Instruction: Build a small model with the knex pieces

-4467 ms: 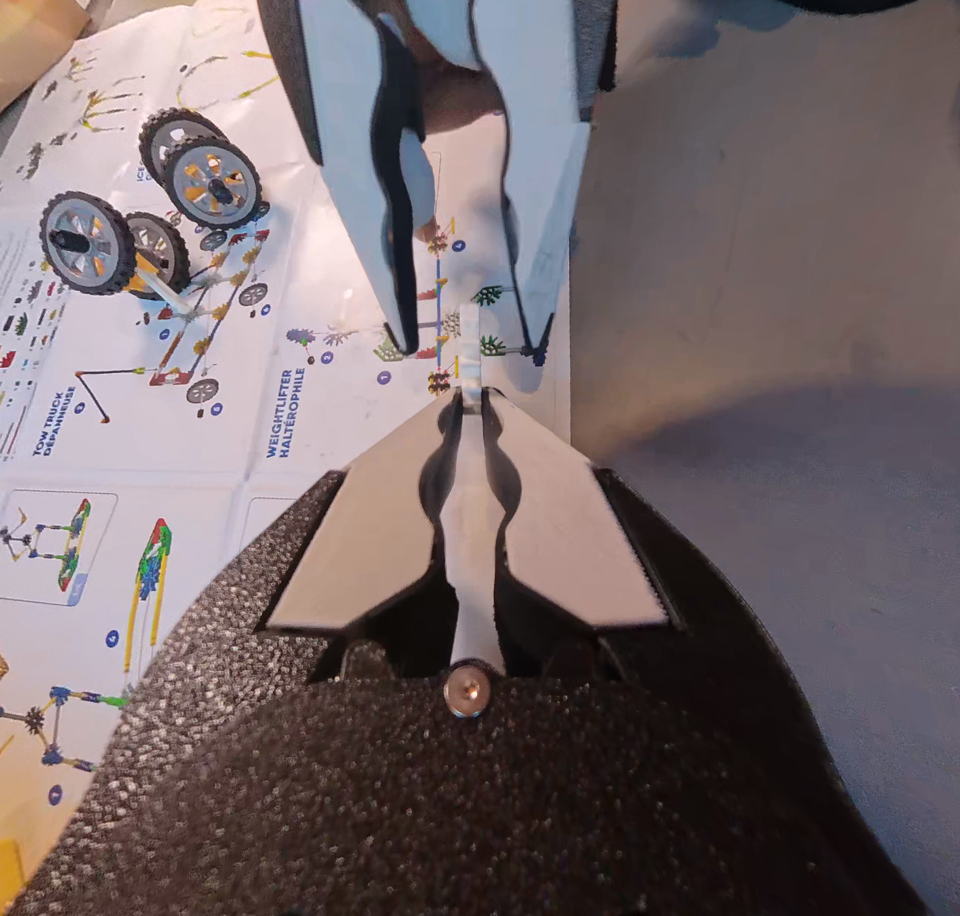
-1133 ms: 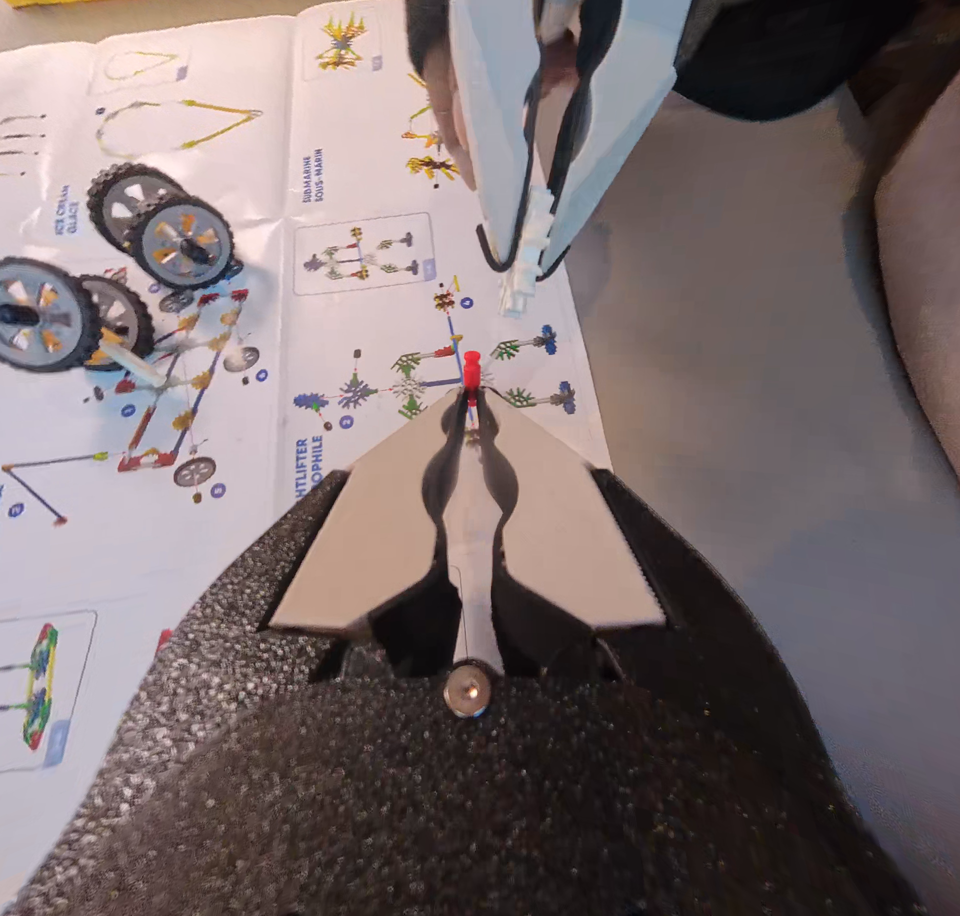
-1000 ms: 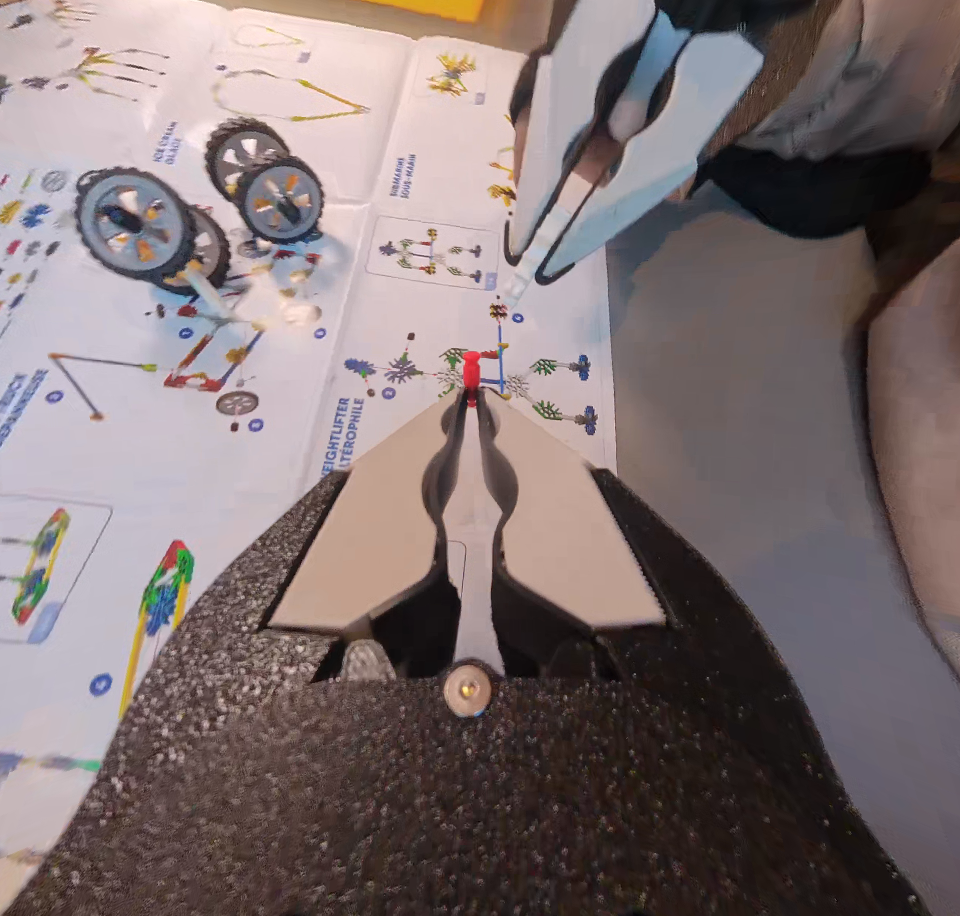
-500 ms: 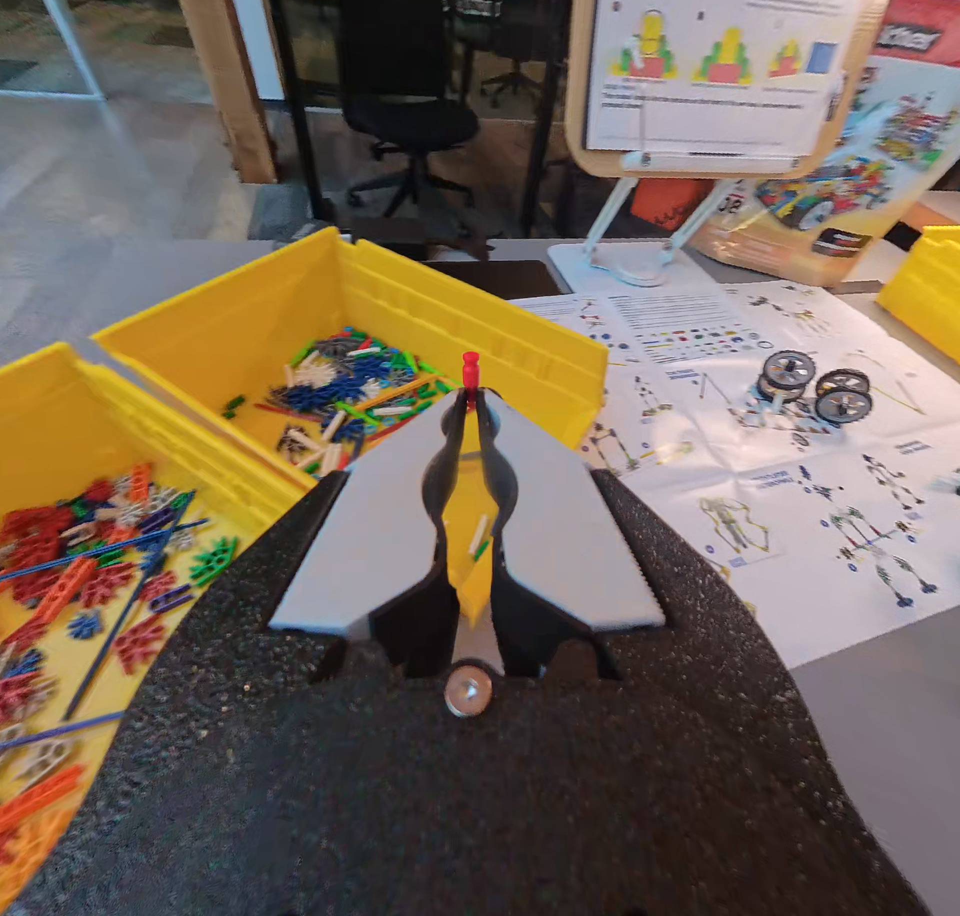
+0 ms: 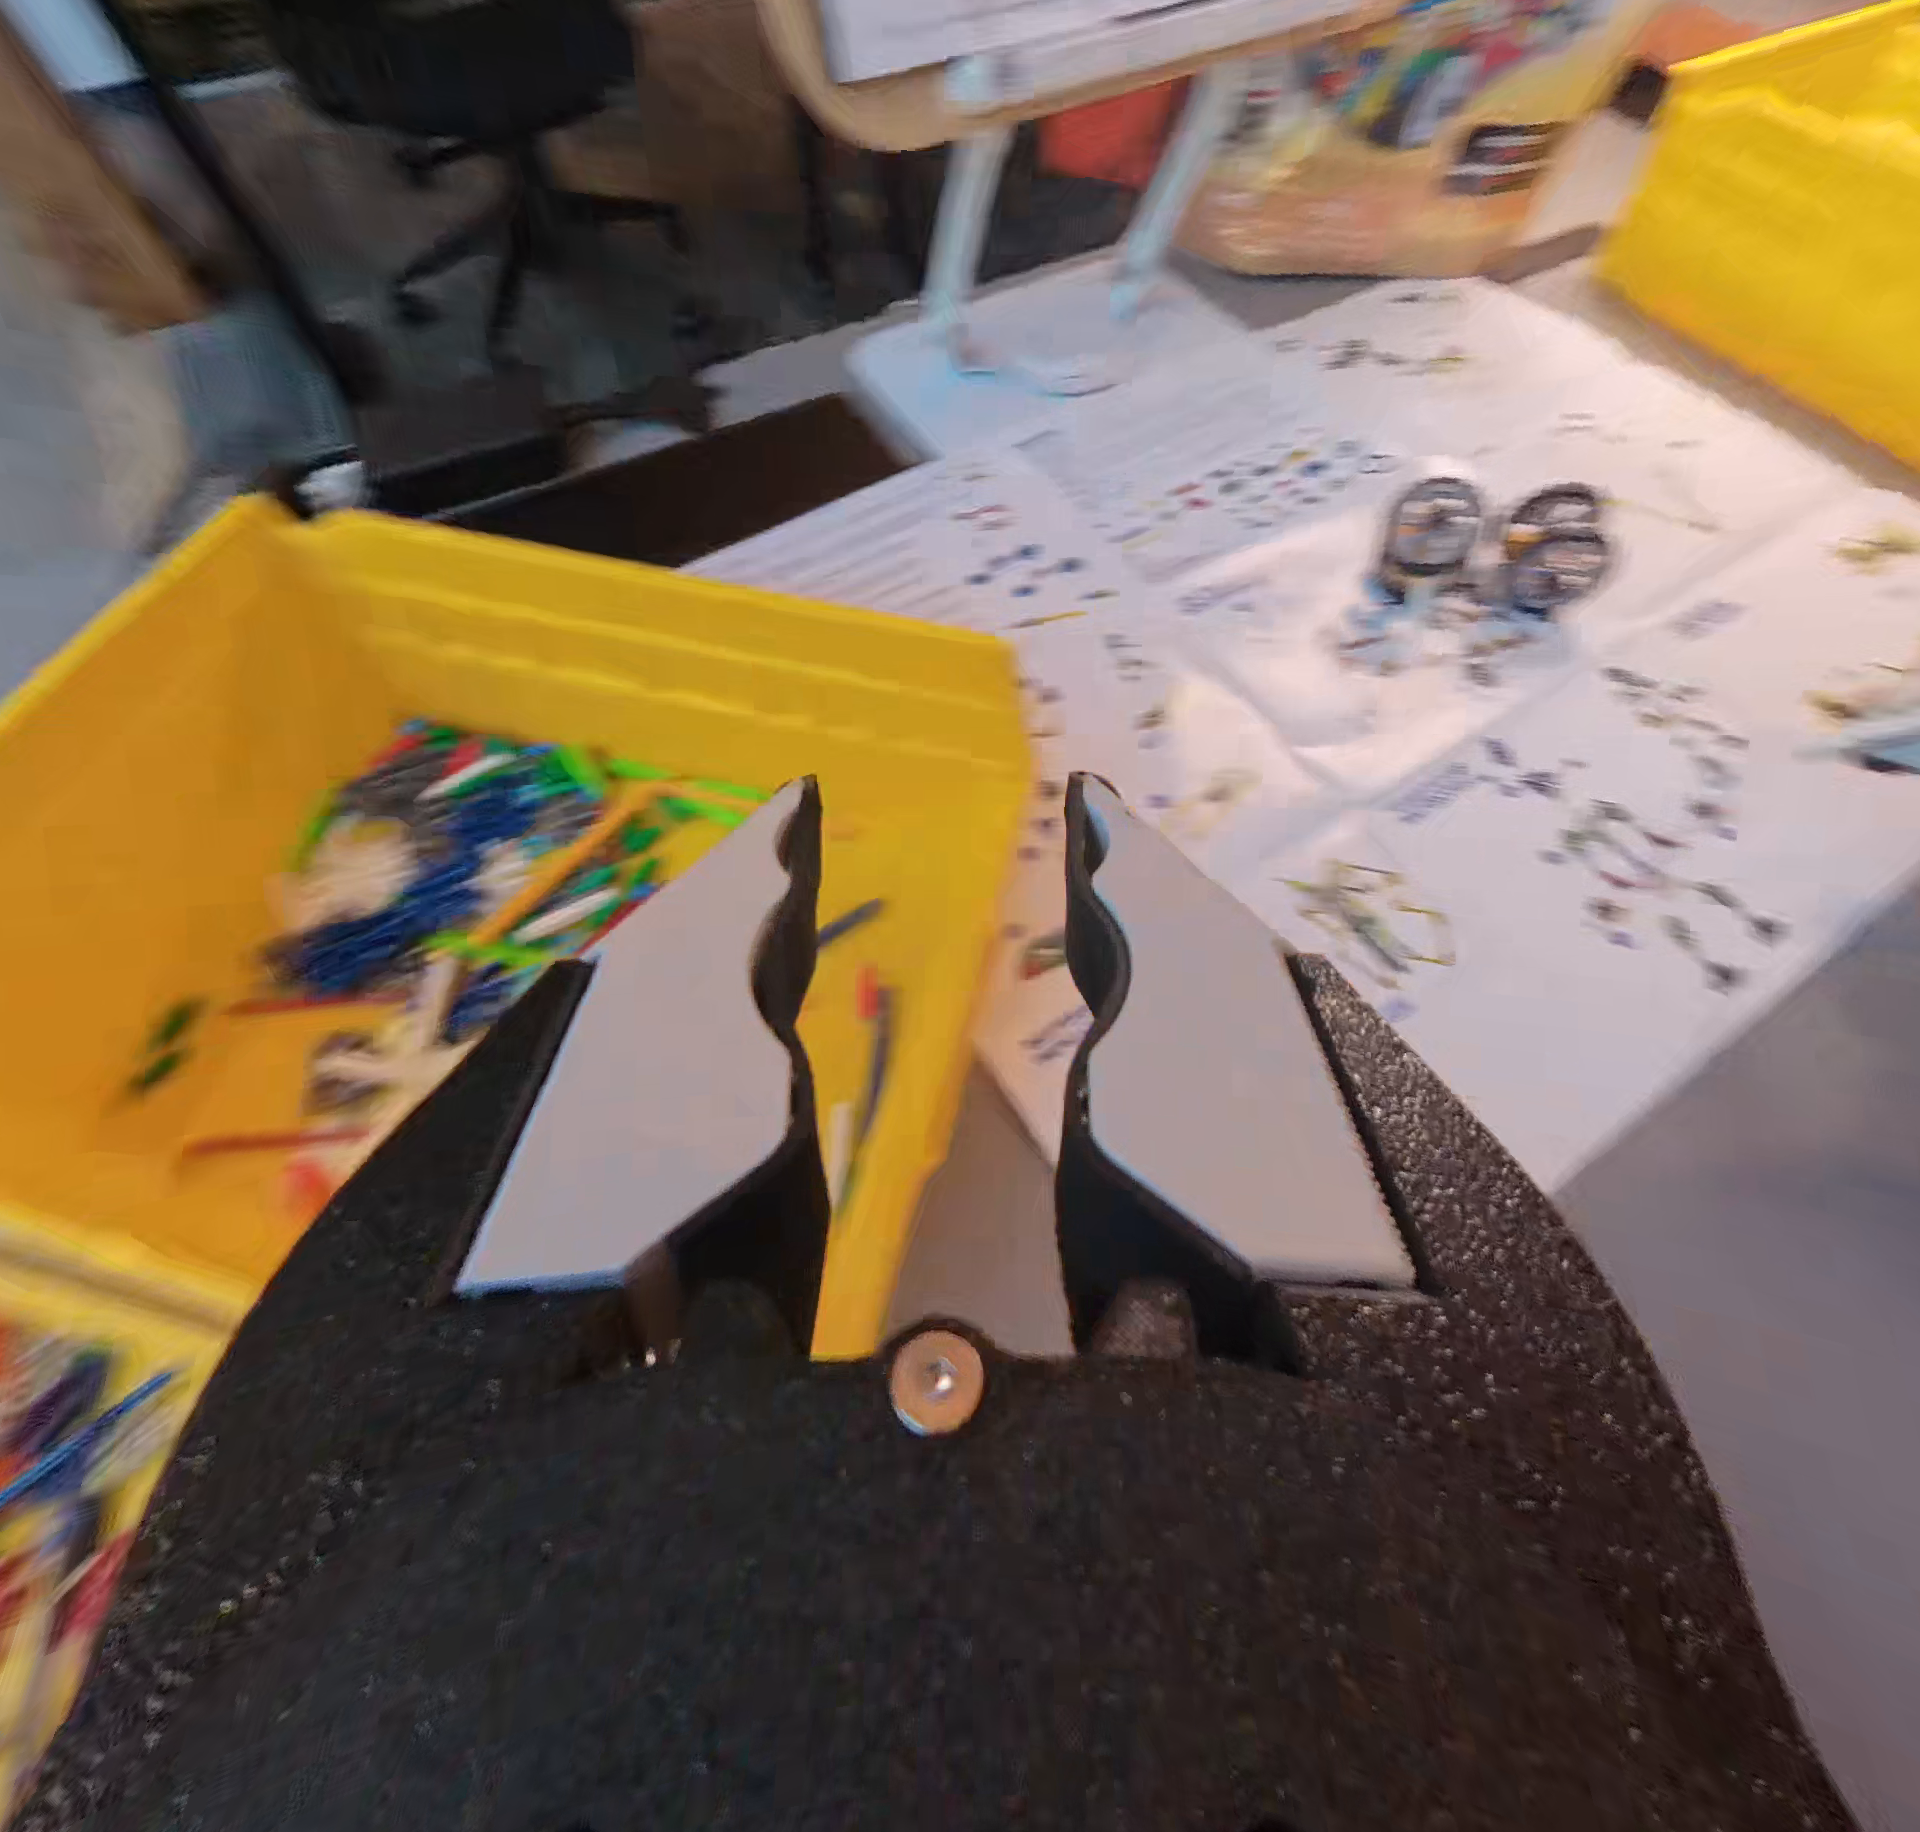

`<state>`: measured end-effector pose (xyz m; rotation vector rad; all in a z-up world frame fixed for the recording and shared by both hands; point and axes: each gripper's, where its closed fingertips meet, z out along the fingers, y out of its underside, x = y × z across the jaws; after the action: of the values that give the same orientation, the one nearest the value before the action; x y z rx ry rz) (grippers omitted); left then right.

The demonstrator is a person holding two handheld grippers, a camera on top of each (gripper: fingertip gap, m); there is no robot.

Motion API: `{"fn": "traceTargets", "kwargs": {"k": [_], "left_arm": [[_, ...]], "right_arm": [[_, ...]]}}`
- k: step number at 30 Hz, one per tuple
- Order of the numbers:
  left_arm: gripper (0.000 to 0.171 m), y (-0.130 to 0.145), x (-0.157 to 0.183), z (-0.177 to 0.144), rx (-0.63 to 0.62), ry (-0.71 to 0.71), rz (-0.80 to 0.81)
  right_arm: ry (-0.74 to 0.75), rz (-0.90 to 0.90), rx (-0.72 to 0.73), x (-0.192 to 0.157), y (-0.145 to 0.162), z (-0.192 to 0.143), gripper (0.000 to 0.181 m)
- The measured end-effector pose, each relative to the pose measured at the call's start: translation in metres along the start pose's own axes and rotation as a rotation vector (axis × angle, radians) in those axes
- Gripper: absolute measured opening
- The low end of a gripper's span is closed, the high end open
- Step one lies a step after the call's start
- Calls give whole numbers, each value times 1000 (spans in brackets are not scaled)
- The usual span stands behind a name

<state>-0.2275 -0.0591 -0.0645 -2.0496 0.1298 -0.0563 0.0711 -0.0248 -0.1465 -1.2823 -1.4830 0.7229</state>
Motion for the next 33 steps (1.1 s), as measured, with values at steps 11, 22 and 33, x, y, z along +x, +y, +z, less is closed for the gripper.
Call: {"fn": "traceTargets", "kwargs": {"k": [11, 22, 33], "left_arm": [[28, 24, 281, 31, 60, 1020, -68], [4, -4, 267, 20, 125, 1010, -81], [33, -4, -54, 12, -29, -474, 125]], "right_arm": [[-396, 540, 313, -31, -58, -14, 4], [-375, 505, 325, -14, -62, -26, 33], [286, 379, 174, 128, 3, -64, 54]]}}
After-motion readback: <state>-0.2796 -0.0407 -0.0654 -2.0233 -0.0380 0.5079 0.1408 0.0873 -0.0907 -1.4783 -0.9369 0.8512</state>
